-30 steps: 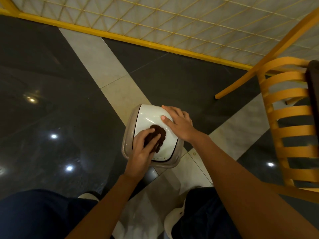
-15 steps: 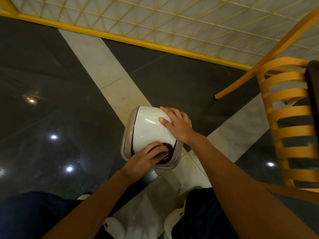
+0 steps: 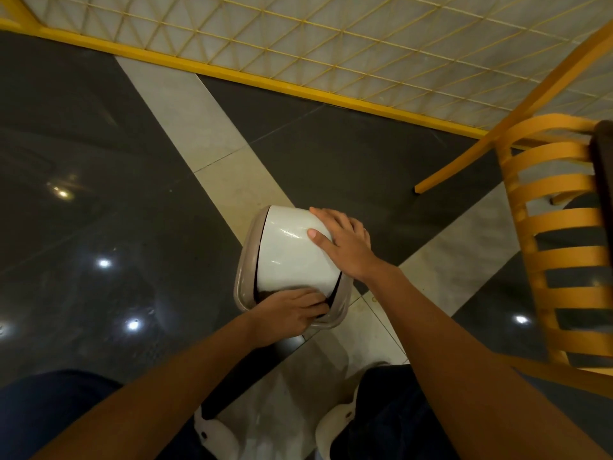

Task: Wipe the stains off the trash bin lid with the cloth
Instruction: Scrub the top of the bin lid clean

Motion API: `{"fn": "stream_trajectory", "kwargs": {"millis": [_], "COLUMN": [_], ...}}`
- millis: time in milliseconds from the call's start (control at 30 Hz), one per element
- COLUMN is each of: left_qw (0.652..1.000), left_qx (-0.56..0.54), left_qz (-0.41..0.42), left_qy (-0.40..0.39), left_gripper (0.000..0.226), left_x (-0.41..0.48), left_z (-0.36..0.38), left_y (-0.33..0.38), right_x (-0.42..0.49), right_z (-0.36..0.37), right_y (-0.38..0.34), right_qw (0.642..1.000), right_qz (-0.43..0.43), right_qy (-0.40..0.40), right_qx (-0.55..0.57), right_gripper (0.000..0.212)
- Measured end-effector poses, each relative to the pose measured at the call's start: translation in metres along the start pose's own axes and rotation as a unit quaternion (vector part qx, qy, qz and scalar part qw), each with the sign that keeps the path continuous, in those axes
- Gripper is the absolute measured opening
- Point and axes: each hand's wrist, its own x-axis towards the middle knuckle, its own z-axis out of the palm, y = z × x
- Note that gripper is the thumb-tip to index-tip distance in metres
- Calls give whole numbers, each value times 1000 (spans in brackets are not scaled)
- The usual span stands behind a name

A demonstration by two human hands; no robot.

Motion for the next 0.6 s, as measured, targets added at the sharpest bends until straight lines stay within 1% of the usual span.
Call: {"fn": "stream_trajectory", "kwargs": {"millis": [100, 200, 267, 300, 333, 400, 433, 533, 600], "left_qw": [1000, 996, 988, 982, 970, 935, 917, 860, 807], "left_qx": [-12, -47, -64, -74, -93, -132, -139, -195, -234], "left_qz": [-18, -71, -114, -139, -171, -244, -282, -387, -456], "left_qy": [10, 39, 76, 107, 145, 221, 245, 270, 293], "left_gripper": [47, 47, 44, 42, 38, 29, 27, 31, 32], "left_x": [1, -14, -28, -34, -40, -49, -52, -55, -49], "left_z": [3, 5, 7, 7, 6, 7, 10, 17, 13], "left_y": [7, 7, 6, 6, 5, 5, 4, 4, 7], "right_x": [0, 1, 1, 1, 1, 2, 2, 3, 3], "right_z": [-1, -2, -2, -2, -3, -2, -2, -1, 0], "right_y": [0, 2, 3, 3, 3, 3, 3, 4, 5], "right_qw": [1000, 1000, 1000, 1000, 1000, 1000, 1000, 1000, 1000], "right_qz": [-2, -6, -10, -12, -13, -13, -14, -15, -19], "right_qy": [-4, -3, -3, -4, -5, -6, -6, -2, 1], "right_qx": [-4, 0, 5, 5, 6, 8, 9, 7, 2], "right_gripper": [48, 48, 48, 48, 48, 48, 48, 48, 48]}}
